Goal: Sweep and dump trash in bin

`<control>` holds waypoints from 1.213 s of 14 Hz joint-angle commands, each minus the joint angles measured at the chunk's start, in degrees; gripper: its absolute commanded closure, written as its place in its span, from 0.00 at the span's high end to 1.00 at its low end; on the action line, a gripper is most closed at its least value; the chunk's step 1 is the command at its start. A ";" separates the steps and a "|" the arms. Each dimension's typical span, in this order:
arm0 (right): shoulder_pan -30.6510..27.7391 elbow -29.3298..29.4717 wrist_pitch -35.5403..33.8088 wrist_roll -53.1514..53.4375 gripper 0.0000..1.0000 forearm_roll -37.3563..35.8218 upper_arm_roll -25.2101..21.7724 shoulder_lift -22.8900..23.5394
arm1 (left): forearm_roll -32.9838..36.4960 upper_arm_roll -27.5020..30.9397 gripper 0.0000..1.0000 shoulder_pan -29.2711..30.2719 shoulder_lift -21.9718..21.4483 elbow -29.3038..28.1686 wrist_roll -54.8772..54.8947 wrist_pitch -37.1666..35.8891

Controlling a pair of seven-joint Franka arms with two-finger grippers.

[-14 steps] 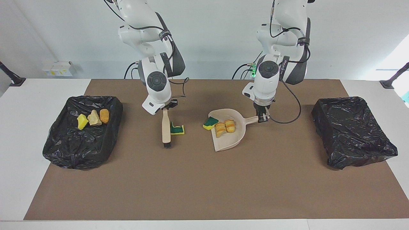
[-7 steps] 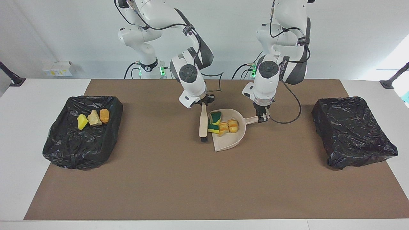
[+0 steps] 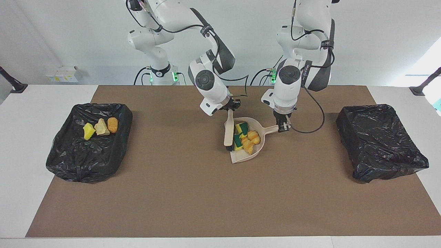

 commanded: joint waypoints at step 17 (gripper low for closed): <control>5.59 -16.35 -1.45 7.94 0.00 -16.27 0.92 -15.14 | 1.20 0.40 0.00 6.23 1.18 1.25 18.75 2.85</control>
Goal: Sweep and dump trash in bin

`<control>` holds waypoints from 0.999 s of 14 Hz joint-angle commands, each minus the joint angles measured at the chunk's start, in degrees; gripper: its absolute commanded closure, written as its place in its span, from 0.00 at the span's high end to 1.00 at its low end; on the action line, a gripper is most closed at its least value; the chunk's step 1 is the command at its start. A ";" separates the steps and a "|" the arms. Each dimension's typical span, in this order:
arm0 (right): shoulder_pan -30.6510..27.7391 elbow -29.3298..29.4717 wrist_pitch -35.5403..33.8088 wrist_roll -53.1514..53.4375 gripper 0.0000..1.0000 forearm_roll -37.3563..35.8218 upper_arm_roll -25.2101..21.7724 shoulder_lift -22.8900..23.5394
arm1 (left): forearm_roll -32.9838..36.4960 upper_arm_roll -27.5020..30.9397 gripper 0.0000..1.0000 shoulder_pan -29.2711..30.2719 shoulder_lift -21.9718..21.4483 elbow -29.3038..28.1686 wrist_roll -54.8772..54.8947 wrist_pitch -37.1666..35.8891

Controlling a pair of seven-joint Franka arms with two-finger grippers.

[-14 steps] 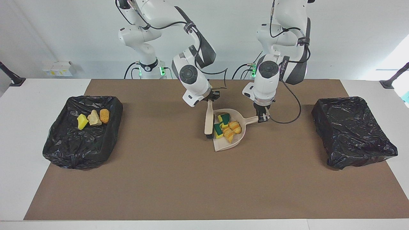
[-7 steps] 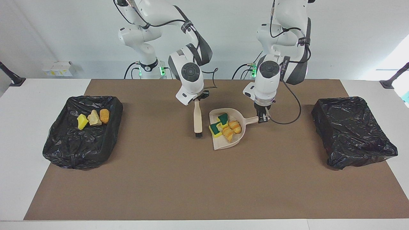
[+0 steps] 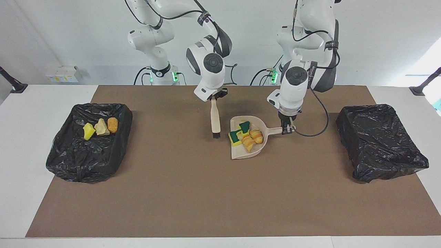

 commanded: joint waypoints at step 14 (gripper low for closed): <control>11.76 -4.72 9.80 8.27 0.80 6.09 0.13 1.70 | -2.80 -0.25 0.00 28.82 1.41 11.57 38.57 -2.10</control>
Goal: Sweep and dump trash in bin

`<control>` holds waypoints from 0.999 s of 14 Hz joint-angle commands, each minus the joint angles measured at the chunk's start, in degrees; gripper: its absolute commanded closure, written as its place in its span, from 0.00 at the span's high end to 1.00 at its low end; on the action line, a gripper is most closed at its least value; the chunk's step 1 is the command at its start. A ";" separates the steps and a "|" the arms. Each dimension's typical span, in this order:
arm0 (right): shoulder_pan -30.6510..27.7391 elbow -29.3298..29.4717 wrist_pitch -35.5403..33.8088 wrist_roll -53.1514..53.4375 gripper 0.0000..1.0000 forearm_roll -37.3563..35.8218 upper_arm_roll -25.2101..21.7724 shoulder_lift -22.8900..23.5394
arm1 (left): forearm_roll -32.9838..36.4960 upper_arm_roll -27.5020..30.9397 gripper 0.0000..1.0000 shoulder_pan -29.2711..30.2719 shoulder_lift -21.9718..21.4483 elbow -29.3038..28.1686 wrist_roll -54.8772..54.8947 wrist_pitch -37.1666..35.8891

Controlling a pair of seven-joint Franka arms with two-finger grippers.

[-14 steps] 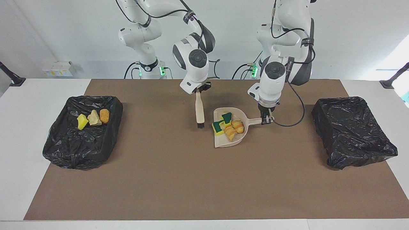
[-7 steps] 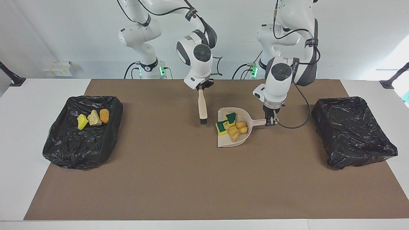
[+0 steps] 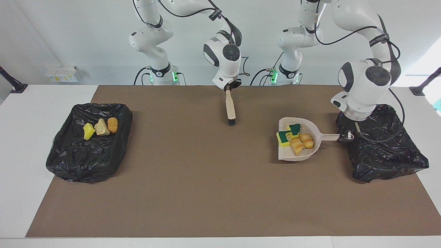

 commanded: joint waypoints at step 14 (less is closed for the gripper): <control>-18.09 21.96 -22.41 -9.82 1.00 -6.35 -0.51 0.34 | -4.41 -0.46 0.00 23.06 7.12 25.56 13.34 -11.01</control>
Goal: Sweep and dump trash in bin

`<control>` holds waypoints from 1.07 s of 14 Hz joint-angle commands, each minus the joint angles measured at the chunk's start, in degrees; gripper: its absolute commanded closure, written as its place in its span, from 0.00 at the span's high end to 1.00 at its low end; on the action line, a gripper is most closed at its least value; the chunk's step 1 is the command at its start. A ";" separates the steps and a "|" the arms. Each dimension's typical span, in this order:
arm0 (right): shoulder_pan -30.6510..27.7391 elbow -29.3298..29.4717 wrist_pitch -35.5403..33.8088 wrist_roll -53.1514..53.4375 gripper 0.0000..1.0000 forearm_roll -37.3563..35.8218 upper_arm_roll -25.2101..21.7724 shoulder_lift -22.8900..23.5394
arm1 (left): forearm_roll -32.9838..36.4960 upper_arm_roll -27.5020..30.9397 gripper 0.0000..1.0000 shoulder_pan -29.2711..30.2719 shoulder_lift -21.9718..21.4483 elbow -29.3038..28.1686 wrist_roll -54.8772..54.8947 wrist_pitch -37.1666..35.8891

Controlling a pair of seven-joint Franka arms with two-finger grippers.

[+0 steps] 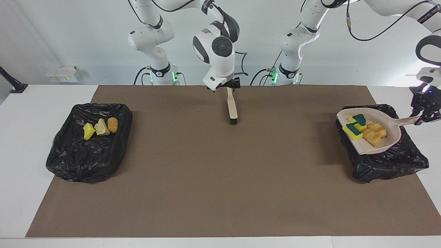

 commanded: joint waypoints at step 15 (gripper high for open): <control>-25.28 18.14 -8.55 -32.53 1.00 -19.24 -0.49 0.47 | 37.47 -0.81 0.00 -5.41 -2.37 1.98 -15.75 0.74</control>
